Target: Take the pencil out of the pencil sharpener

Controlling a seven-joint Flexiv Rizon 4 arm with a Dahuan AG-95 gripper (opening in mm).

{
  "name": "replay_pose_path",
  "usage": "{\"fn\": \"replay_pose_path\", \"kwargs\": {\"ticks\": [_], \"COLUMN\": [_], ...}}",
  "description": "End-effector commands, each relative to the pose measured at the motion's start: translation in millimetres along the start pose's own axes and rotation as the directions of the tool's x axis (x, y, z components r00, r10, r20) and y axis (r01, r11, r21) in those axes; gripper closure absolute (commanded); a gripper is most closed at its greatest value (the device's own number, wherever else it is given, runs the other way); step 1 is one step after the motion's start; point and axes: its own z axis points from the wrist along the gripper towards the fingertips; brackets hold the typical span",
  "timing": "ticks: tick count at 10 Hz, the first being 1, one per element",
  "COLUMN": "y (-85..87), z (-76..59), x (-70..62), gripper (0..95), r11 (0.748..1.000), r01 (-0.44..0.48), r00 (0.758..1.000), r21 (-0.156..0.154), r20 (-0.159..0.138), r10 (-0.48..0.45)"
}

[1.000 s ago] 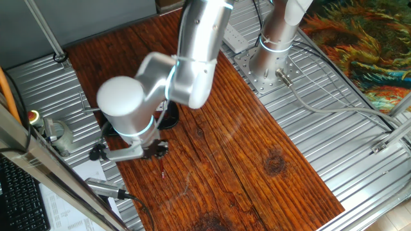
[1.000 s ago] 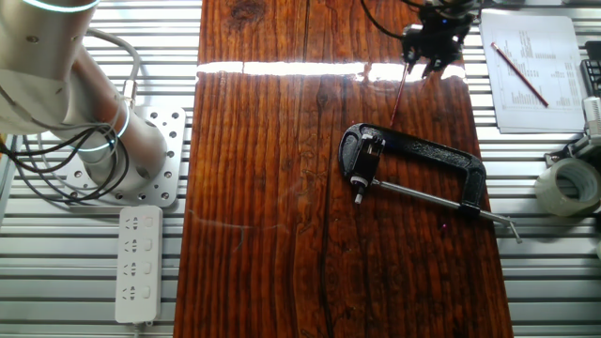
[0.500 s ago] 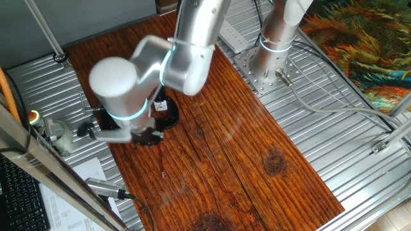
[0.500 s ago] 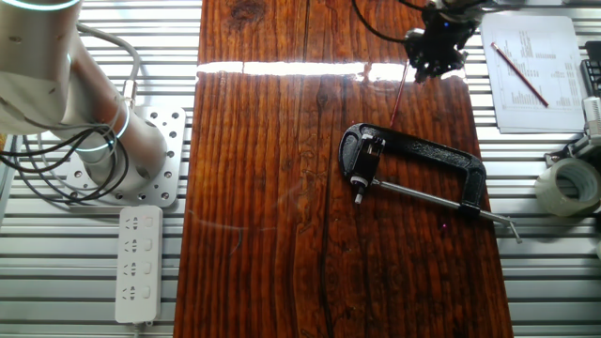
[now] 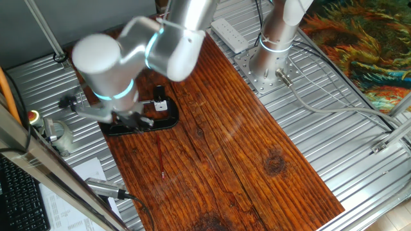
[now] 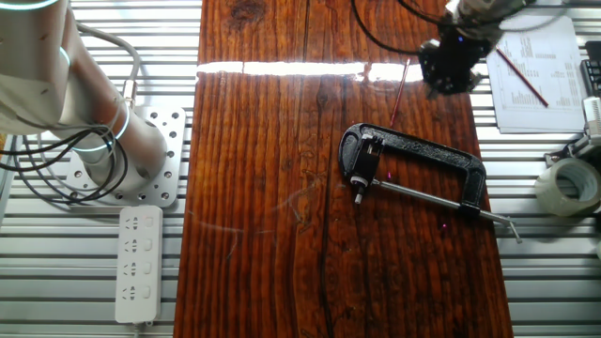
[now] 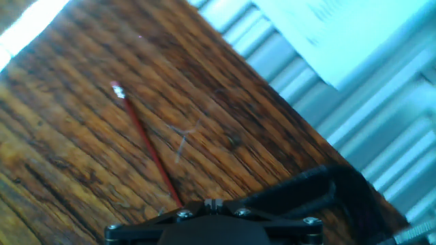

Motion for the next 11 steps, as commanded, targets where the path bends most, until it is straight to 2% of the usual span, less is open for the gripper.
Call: {"fn": "replay_pose_path", "kwargs": {"ticks": [1, 2, 3, 4, 5, 7, 9, 11], "y": [-9.3, -9.3, -9.3, -9.3, -9.3, -13.1, -34.8, -54.9], "z": [-3.1, -3.1, -3.1, -3.1, -3.1, -4.4, -16.2, -29.2], "x": [3.7, 3.7, 3.7, 3.7, 3.7, 7.4, 24.8, 45.9], "gripper": [95.0, 95.0, 95.0, 95.0, 95.0, 95.0, 95.0, 95.0], "r11": [0.977, 0.941, 0.886, 0.850, 0.809, 0.808, 0.822, 0.811], "r01": [-0.213, -0.339, -0.463, -0.527, -0.588, -0.589, -0.570, -0.585], "r00": [0.977, 0.940, 0.885, 0.848, 0.808, 0.808, 0.821, 0.811], "r21": [-0.008, -0.006, -0.005, -0.010, -0.009, -0.014, -0.019, -0.023], "r20": [0.003, 0.020, 0.044, 0.053, 0.038, 0.034, 0.027, 0.025], "r10": [0.213, 0.340, 0.463, 0.527, 0.588, 0.589, 0.570, 0.585]}}
